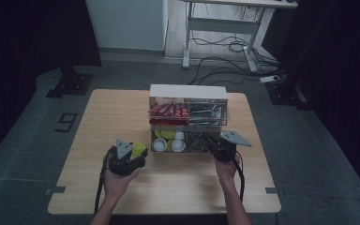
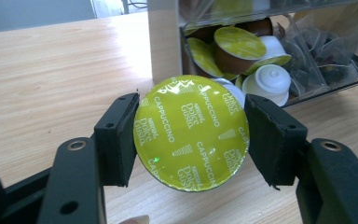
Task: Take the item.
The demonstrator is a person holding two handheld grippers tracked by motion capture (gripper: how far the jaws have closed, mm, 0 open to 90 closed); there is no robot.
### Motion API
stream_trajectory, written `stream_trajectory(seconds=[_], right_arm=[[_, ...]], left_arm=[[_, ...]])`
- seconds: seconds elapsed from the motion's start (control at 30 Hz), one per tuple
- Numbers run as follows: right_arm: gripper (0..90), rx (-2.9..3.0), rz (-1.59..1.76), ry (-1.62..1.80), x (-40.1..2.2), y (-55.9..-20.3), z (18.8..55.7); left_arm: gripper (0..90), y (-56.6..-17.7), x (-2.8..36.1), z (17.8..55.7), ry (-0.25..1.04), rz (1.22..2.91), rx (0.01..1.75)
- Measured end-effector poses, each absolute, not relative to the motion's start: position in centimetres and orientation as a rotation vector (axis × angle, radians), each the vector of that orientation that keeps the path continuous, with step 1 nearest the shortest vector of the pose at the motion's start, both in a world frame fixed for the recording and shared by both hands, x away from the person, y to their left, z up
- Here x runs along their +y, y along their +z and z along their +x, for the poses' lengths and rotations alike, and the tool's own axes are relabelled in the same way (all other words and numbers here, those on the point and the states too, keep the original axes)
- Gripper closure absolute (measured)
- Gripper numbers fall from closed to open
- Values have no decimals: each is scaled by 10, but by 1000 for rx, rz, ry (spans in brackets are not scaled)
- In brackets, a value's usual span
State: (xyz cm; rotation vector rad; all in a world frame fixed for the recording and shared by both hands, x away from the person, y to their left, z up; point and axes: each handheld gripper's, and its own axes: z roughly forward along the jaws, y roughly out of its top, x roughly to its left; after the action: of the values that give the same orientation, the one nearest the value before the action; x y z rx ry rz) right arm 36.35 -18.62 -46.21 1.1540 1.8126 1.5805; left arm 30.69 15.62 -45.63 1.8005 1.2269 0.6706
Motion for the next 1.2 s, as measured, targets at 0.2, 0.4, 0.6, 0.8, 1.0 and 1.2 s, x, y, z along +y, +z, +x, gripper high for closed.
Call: stream_trajectory(seconds=[0.2, 0.4, 0.6, 0.8, 1.0, 1.2], right_arm=[[887, 1815, 1154, 1578, -186, -463, 364], [887, 1821, 1156, 1574, -186, -463, 364], [887, 1824, 1156, 1568, -185, -464, 364], [887, 1825, 1156, 1566, -185, -464, 364], [887, 1828, 1157, 1566, -184, -464, 364], [887, 1831, 1156, 1563, -184, -465, 364]], left_arm=[[385, -462, 167, 305, 667, 1797, 1250], [386, -470, 178, 303, 663, 1790, 1281], [385, -478, 186, 301, 660, 1791, 1307], [385, -485, 198, 302, 651, 1782, 1345], [385, -494, 206, 303, 644, 1789, 1383], [385, -506, 210, 307, 630, 1818, 1425]])
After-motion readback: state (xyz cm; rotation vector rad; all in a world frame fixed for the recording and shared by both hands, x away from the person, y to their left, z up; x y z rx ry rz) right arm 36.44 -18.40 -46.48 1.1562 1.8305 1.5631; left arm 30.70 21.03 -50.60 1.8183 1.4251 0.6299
